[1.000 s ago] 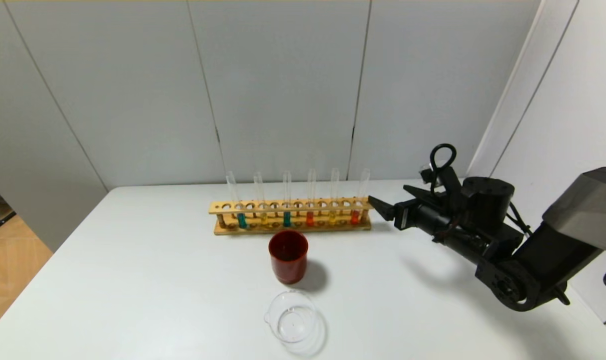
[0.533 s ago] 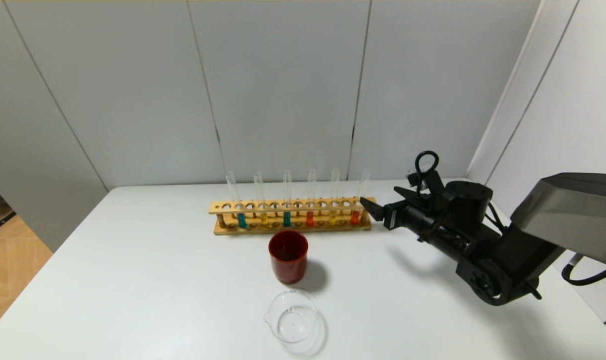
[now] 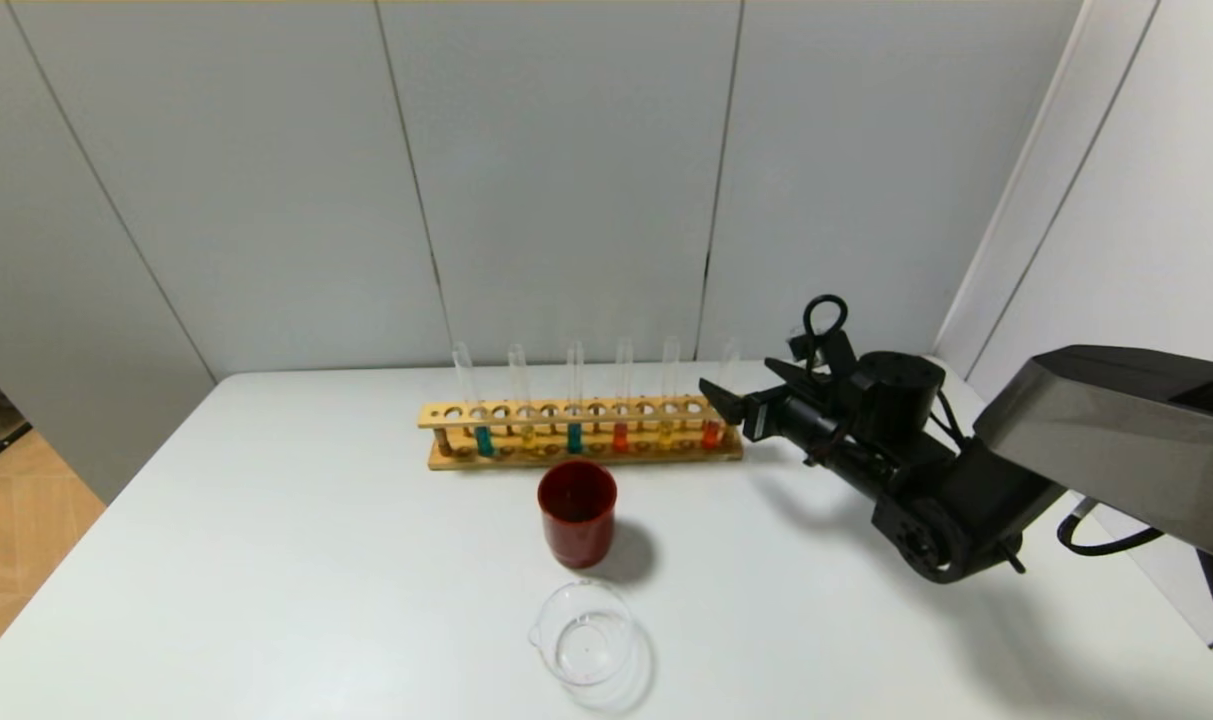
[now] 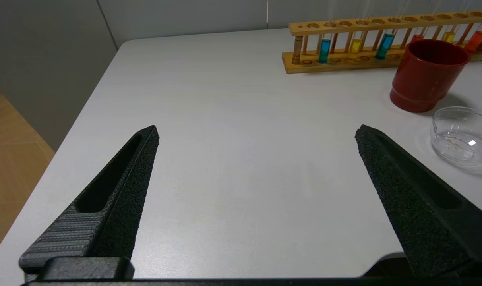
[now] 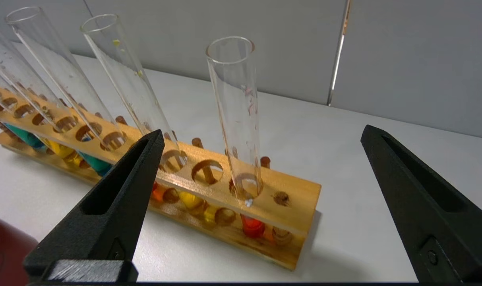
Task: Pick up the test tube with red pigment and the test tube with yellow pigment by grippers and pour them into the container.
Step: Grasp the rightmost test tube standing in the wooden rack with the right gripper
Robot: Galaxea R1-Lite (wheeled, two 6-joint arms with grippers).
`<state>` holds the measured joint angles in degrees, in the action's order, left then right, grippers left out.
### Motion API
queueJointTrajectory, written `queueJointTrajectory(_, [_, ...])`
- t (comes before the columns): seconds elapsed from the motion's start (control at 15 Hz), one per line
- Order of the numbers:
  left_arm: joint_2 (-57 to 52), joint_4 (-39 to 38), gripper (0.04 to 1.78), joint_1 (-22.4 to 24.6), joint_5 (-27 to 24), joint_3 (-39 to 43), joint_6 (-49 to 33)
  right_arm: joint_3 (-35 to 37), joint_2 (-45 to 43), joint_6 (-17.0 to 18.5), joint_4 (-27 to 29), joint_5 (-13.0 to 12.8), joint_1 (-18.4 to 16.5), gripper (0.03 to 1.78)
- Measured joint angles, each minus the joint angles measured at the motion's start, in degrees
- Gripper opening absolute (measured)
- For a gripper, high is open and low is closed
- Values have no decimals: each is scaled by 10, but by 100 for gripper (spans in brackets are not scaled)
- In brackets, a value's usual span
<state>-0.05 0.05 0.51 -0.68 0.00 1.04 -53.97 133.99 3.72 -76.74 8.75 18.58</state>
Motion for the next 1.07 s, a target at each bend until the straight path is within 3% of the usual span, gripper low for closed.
queueJointTrajectory(0.8, [0,0,175,0,0,0,0,-61,53,3,0,-3,4,174])
queueJointTrajectory(0.93, [0,0,175,0,0,0,0,-64,55,4,-2,-5,3,168])
queueJointTrajectory(1.07, [0,0,175,0,0,0,0,-68,58,1,-6,-7,3,151])
